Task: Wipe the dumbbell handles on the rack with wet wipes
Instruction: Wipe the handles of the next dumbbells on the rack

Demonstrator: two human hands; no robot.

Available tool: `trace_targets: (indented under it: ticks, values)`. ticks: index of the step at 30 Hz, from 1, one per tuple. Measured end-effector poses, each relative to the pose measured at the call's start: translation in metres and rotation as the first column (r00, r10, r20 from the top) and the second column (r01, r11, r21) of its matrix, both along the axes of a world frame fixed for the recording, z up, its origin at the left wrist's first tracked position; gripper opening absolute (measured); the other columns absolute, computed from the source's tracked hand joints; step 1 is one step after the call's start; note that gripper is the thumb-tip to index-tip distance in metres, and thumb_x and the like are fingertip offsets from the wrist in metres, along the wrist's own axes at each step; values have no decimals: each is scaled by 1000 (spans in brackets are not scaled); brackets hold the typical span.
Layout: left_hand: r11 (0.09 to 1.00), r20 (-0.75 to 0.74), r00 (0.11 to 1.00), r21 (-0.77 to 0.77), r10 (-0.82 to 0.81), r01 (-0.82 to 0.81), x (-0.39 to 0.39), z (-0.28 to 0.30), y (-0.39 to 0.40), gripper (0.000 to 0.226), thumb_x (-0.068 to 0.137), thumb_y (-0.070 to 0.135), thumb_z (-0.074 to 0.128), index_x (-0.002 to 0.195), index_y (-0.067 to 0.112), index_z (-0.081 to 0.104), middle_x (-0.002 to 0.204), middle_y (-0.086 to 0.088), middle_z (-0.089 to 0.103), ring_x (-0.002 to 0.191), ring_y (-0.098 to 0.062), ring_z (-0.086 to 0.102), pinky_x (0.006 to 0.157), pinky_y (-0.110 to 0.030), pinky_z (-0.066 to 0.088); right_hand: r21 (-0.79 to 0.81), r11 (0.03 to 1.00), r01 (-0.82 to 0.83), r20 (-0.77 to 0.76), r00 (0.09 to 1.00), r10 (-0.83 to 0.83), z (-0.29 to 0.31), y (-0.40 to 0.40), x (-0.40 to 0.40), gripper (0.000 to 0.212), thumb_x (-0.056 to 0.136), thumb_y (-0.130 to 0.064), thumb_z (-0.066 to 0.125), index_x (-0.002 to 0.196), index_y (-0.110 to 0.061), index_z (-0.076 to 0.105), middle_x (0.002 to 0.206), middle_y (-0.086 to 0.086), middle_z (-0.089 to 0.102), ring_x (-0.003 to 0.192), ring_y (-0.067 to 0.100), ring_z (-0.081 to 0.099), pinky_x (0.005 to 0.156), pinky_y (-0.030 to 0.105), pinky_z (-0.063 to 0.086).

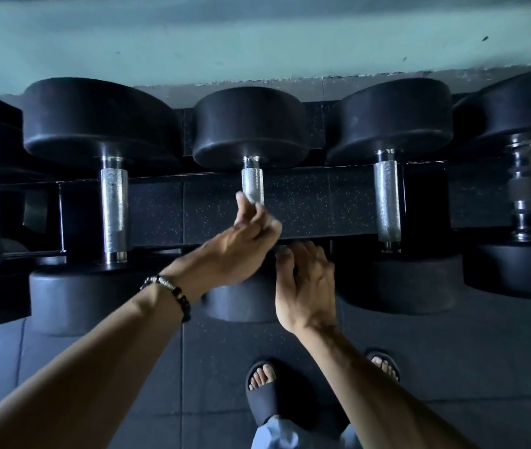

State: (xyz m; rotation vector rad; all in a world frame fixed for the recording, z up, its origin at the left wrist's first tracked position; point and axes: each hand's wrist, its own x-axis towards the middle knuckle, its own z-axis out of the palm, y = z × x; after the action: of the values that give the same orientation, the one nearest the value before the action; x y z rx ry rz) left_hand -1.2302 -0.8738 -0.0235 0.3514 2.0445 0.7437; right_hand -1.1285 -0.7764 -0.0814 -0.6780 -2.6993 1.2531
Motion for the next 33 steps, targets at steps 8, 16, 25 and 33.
trace_targets:
  ticks: [8,16,25,33]
  values:
    - [985,-241,971,-170,-7,-35,-4,-7,-17,24,93,18,67,69,24,72,61,5,61,50,-4,51,39,-8,32,-121,992,-47,86,995,58,6,3,-2,31,89,-16,38,74,-5,63,76,12,63,71,33,55,64,37,42]
    - [918,-343,880,-100,329,-383,-11,-28,-23,20,81,22,80,75,22,61,83,4,64,81,-15,61,62,-17,42,-149,989,0,-36,999,-6,8,7,0,24,89,-37,38,71,-23,46,81,7,62,79,25,52,74,24,30]
    - [950,-251,926,-62,283,-307,-15,-36,-31,26,67,23,91,64,24,66,68,10,66,67,-9,62,48,-5,40,-14,1000,-18,-89,996,17,10,5,-3,32,90,-25,41,70,-8,59,73,0,56,76,28,58,74,26,35]
    - [770,-276,720,265,637,-580,-27,3,-9,24,67,15,90,71,6,68,64,10,69,53,5,62,46,-7,43,-202,979,-12,83,996,30,21,15,-8,22,96,-18,53,108,-9,69,108,8,71,99,19,65,83,16,44]
